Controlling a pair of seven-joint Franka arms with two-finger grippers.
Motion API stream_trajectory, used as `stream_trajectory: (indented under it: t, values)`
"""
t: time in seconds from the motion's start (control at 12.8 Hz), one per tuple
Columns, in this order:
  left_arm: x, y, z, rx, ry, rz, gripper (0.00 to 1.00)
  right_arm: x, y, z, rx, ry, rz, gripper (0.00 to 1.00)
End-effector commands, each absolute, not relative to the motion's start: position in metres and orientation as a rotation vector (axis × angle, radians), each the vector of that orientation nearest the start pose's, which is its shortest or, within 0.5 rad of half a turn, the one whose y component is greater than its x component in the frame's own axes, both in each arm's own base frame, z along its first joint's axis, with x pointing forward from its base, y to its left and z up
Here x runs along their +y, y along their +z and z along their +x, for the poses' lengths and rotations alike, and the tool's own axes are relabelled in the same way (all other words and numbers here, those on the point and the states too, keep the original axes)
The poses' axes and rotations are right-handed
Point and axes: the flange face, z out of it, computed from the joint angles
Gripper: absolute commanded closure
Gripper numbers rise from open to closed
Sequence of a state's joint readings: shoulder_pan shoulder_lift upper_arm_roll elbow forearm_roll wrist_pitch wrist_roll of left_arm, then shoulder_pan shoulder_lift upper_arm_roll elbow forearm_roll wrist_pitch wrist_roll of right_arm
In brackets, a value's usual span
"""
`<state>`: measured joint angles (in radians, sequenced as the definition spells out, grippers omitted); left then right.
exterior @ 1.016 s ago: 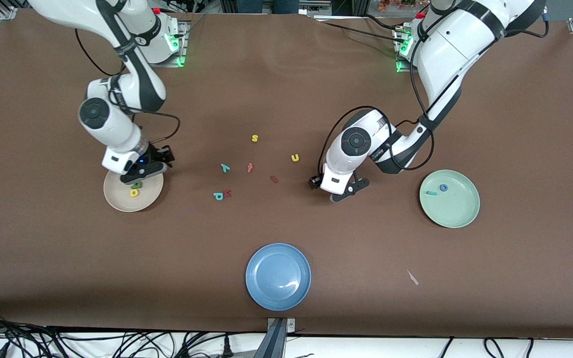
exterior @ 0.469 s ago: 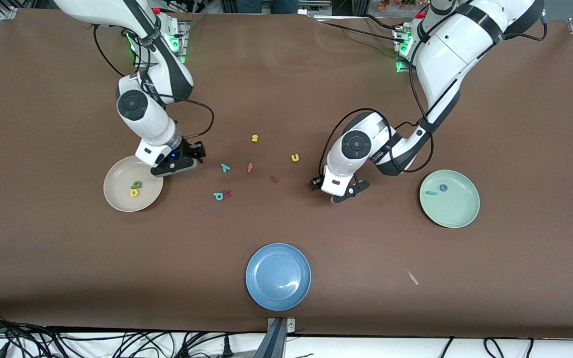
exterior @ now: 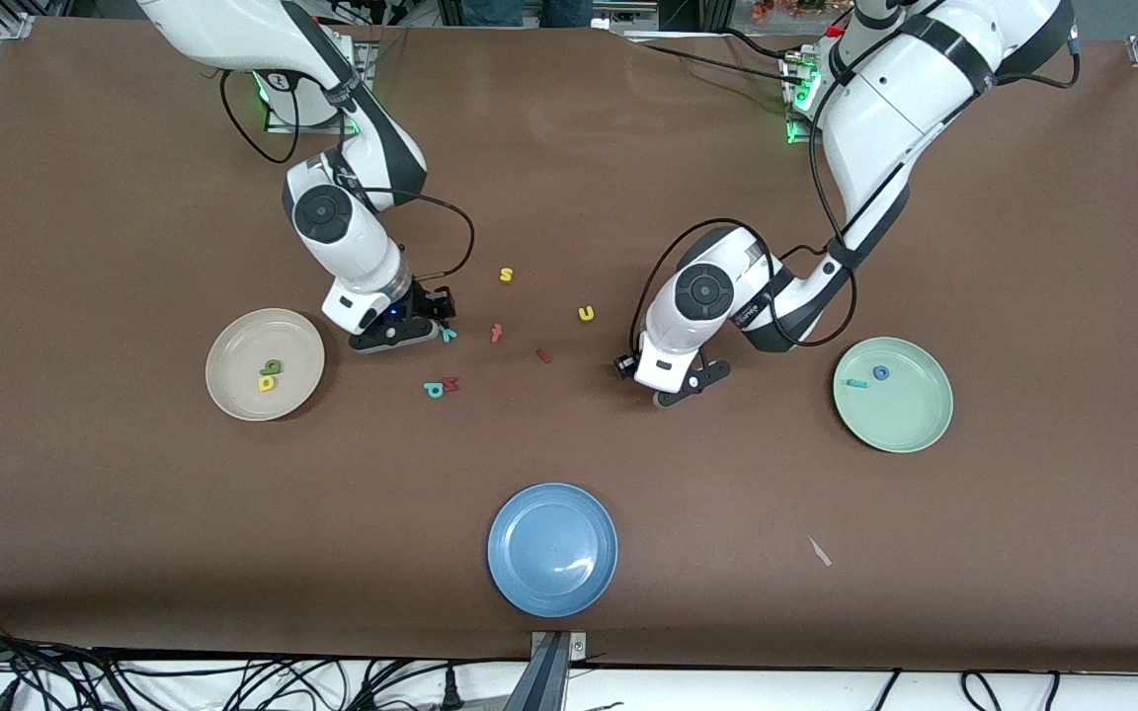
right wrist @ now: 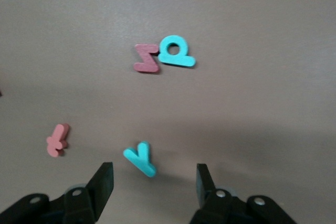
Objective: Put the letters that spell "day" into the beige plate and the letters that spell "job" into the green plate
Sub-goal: 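Grasp the cyan y with the right gripper while the left grasps pink d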
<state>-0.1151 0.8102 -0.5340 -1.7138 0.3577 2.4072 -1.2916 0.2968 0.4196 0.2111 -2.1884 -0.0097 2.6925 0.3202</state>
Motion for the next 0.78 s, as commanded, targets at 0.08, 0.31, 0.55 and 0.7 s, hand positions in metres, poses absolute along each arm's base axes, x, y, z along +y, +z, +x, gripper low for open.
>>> stream_trajectory:
  t: [0.08,0.31,0.55,0.7]
  values:
    - [-0.382,0.161,0.554,-0.784,0.154,-3.123,0.54,0.299,0.194,0.491,-0.221,-0.093,-3.006,0.28]
    - [-0.382,0.162,0.555,-0.792,0.152,-3.123,0.71,0.301,0.185,0.487,-0.227,-0.095,-3.002,0.28]
    - [-0.381,0.168,0.560,-0.809,0.142,-3.122,0.87,0.300,0.178,0.484,-0.233,-0.106,-2.997,0.29]
    - [-0.380,0.173,0.563,-0.832,0.145,-3.121,0.90,0.301,0.175,0.483,-0.250,-0.106,-3.001,0.29]
